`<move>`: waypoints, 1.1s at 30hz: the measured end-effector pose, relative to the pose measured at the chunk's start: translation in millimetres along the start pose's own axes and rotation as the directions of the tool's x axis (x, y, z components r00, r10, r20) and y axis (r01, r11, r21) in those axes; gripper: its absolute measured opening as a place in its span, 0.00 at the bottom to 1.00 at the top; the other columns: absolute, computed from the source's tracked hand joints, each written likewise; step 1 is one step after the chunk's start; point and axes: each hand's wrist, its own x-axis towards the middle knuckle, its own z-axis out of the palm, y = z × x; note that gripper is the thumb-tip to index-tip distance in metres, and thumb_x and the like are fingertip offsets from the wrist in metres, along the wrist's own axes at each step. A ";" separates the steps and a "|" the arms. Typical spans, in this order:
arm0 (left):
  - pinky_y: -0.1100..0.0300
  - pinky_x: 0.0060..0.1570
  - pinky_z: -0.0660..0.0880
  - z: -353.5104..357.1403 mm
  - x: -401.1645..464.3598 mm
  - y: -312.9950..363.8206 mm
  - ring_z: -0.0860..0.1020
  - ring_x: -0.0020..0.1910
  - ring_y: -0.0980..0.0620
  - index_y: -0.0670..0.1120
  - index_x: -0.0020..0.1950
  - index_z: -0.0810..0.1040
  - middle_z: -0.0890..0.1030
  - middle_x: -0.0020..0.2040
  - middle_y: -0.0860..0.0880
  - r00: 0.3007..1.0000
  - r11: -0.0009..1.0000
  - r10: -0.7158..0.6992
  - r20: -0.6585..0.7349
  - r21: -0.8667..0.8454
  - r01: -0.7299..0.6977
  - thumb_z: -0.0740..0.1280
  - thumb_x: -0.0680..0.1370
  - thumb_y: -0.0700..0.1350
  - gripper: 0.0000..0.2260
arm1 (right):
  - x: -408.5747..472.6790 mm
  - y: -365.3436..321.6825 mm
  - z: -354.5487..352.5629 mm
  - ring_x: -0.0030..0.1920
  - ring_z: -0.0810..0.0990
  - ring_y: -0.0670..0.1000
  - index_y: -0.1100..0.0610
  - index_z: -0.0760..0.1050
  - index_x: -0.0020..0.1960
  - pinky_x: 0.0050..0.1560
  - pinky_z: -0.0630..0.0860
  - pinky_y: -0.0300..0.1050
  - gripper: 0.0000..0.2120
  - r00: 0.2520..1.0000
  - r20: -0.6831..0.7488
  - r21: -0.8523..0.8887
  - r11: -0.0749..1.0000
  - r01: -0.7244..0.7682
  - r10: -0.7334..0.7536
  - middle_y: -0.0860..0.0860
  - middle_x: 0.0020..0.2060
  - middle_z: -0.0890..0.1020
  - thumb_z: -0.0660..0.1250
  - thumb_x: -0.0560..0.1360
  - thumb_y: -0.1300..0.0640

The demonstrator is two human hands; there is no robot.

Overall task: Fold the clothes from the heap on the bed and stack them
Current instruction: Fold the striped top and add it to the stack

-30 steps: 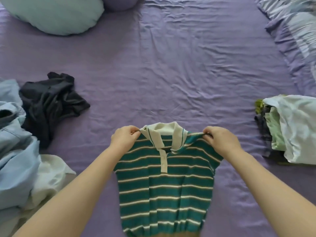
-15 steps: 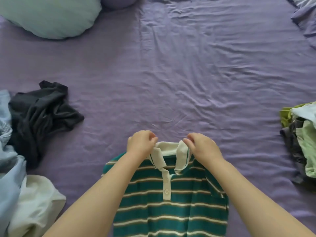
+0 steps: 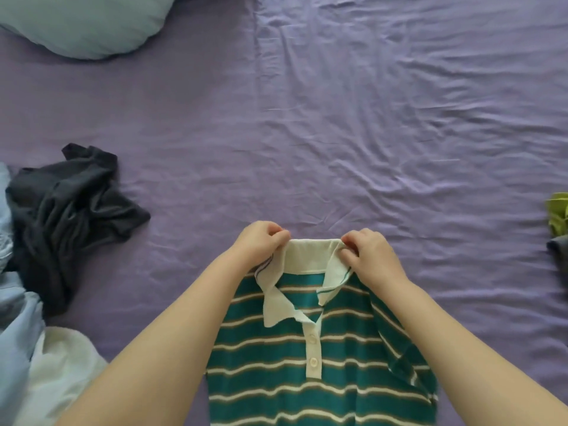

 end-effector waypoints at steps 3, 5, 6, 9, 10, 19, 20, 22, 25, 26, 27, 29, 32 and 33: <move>0.53 0.50 0.78 -6.3 -11.4 -18.3 0.79 0.48 0.52 0.50 0.52 0.81 0.82 0.46 0.52 0.996 0.996 0.010 -0.092 -0.090 -0.019 0.62 0.80 0.48 0.08 | -11.8 -12.6 8.5 0.55 0.74 0.55 0.56 0.76 0.58 0.54 0.68 0.50 0.12 0.976 -0.171 -0.077 0.989 0.123 -0.134 0.51 0.53 0.79 0.67 0.75 0.58; 0.61 0.45 0.76 -9.3 -22.8 -34.2 0.78 0.47 0.57 0.54 0.49 0.79 0.81 0.46 0.56 0.992 0.999 0.036 -0.118 -0.004 -0.036 0.64 0.79 0.48 0.05 | -22.1 -29.6 14.1 0.50 0.78 0.57 0.57 0.79 0.53 0.49 0.71 0.52 0.11 0.928 -0.253 -0.102 0.962 0.254 -0.272 0.52 0.48 0.81 0.71 0.71 0.62; 0.63 0.43 0.75 -10.1 -30.2 -42.1 0.78 0.46 0.59 0.56 0.48 0.79 0.81 0.46 0.58 0.992 0.999 0.048 -0.120 0.031 -0.044 0.65 0.79 0.49 0.04 | -27.5 -39.6 18.8 0.47 0.79 0.57 0.57 0.79 0.50 0.45 0.73 0.53 0.10 0.905 -0.274 -0.111 0.946 0.305 -0.324 0.52 0.45 0.82 0.73 0.69 0.62; 0.63 0.44 0.74 -10.8 -50.2 -65.2 0.77 0.46 0.61 0.57 0.48 0.79 0.81 0.47 0.59 0.992 0.996 0.011 -0.130 0.085 0.000 0.65 0.78 0.54 0.04 | -39.3 -71.2 36.0 0.41 0.78 0.54 0.56 0.76 0.47 0.43 0.74 0.50 0.08 0.926 -0.231 -0.035 0.953 0.299 -0.299 0.50 0.38 0.80 0.69 0.74 0.51; 0.61 0.45 0.75 -11.5 -56.2 -71.8 0.77 0.46 0.61 0.57 0.49 0.78 0.81 0.47 0.59 0.991 0.992 -0.016 -0.136 0.121 0.032 0.64 0.78 0.56 0.06 | -40.8 -80.0 43.0 0.40 0.78 0.53 0.55 0.73 0.49 0.43 0.74 0.49 0.13 0.959 -0.166 0.010 0.972 0.235 -0.231 0.49 0.38 0.80 0.64 0.76 0.45; 0.59 0.42 0.74 -26.4 -80.1 -107.1 0.77 0.43 0.58 0.54 0.47 0.78 0.79 0.43 0.56 0.995 0.984 -0.074 -0.062 0.155 0.083 0.65 0.76 0.59 0.10 | -32.3 -97.7 55.3 0.48 0.77 0.51 0.53 0.74 0.51 0.46 0.75 0.49 0.08 0.993 -0.054 0.247 0.962 0.112 -0.101 0.48 0.48 0.78 0.59 0.78 0.62; 0.59 0.39 0.72 -27.9 -79.8 -107.4 0.76 0.41 0.57 0.55 0.45 0.76 0.77 0.42 0.56 0.994 0.974 -0.032 -0.103 0.221 0.054 0.66 0.75 0.59 0.09 | -29.1 -96.0 52.6 0.48 0.76 0.51 0.53 0.76 0.50 0.45 0.74 0.48 0.08 0.990 -0.081 0.208 0.970 0.126 -0.112 0.47 0.49 0.78 0.60 0.78 0.62; 0.57 0.37 0.68 -27.0 -77.8 -106.3 0.73 0.41 0.54 0.54 0.44 0.72 0.72 0.42 0.56 0.978 0.924 0.054 -0.203 0.380 0.027 0.66 0.76 0.59 0.10 | -23.0 -92.0 50.9 0.48 0.76 0.52 0.54 0.77 0.51 0.41 0.72 0.44 0.08 0.980 -0.118 0.092 0.981 0.173 -0.162 0.47 0.52 0.78 0.61 0.78 0.63; 0.55 0.40 0.70 -22.6 -71.8 -103.8 0.73 0.44 0.50 0.49 0.48 0.74 0.71 0.46 0.53 0.941 0.875 0.166 -0.295 0.483 -0.003 0.66 0.76 0.58 0.12 | -21.3 -91.4 51.4 0.47 0.77 0.54 0.56 0.77 0.55 0.39 0.70 0.41 0.09 0.957 -0.137 -0.061 0.966 0.250 -0.256 0.50 0.54 0.79 0.63 0.76 0.63; 0.55 0.42 0.70 -21.0 -70.0 -103.9 0.74 0.46 0.49 0.49 0.50 0.74 0.72 0.47 0.52 0.936 0.864 0.192 -0.294 0.503 -0.019 0.66 0.76 0.58 0.13 | -23.0 -92.6 51.7 0.47 0.78 0.55 0.56 0.77 0.55 0.40 0.72 0.43 0.10 0.947 -0.151 -0.073 0.959 0.275 -0.284 0.52 0.53 0.80 0.64 0.76 0.64; 0.55 0.45 0.70 -19.5 -68.7 -104.2 0.74 0.48 0.49 0.49 0.52 0.74 0.72 0.49 0.52 0.934 0.850 0.209 -0.291 0.526 -0.026 0.67 0.76 0.58 0.14 | -26.1 -93.1 51.9 0.47 0.79 0.56 0.57 0.78 0.56 0.41 0.75 0.46 0.10 0.935 -0.170 -0.074 0.950 0.303 -0.312 0.53 0.52 0.80 0.66 0.75 0.64; 0.55 0.52 0.68 -16.1 -70.3 -102.1 0.72 0.54 0.49 0.51 0.57 0.74 0.73 0.54 0.52 0.911 0.810 0.247 -0.330 0.586 -0.008 0.68 0.74 0.59 0.17 | -35.0 -88.8 52.7 0.50 0.80 0.57 0.59 0.77 0.58 0.46 0.78 0.53 0.14 0.913 -0.214 -0.071 0.938 0.339 -0.346 0.54 0.54 0.81 0.69 0.72 0.65; 0.52 0.51 0.70 -0.1 -80.9 -85.6 0.73 0.53 0.47 0.48 0.56 0.79 0.76 0.54 0.49 0.804 0.840 0.400 -0.440 0.526 -0.131 0.73 0.72 0.52 0.15 | -53.3 -66.5 50.2 0.54 0.79 0.56 0.60 0.77 0.60 0.54 0.76 0.54 0.20 0.918 -0.232 -0.063 0.947 0.315 -0.321 0.55 0.55 0.81 0.73 0.69 0.65; 0.52 0.49 0.72 9.0 -84.5 -76.3 0.74 0.50 0.48 0.47 0.54 0.80 0.77 0.51 0.49 0.784 0.858 0.438 -0.440 0.466 -0.218 0.74 0.72 0.49 0.13 | -60.5 -55.3 47.9 0.55 0.80 0.56 0.60 0.77 0.60 0.56 0.75 0.54 0.21 0.921 -0.238 -0.062 0.951 0.303 -0.309 0.54 0.55 0.81 0.74 0.68 0.65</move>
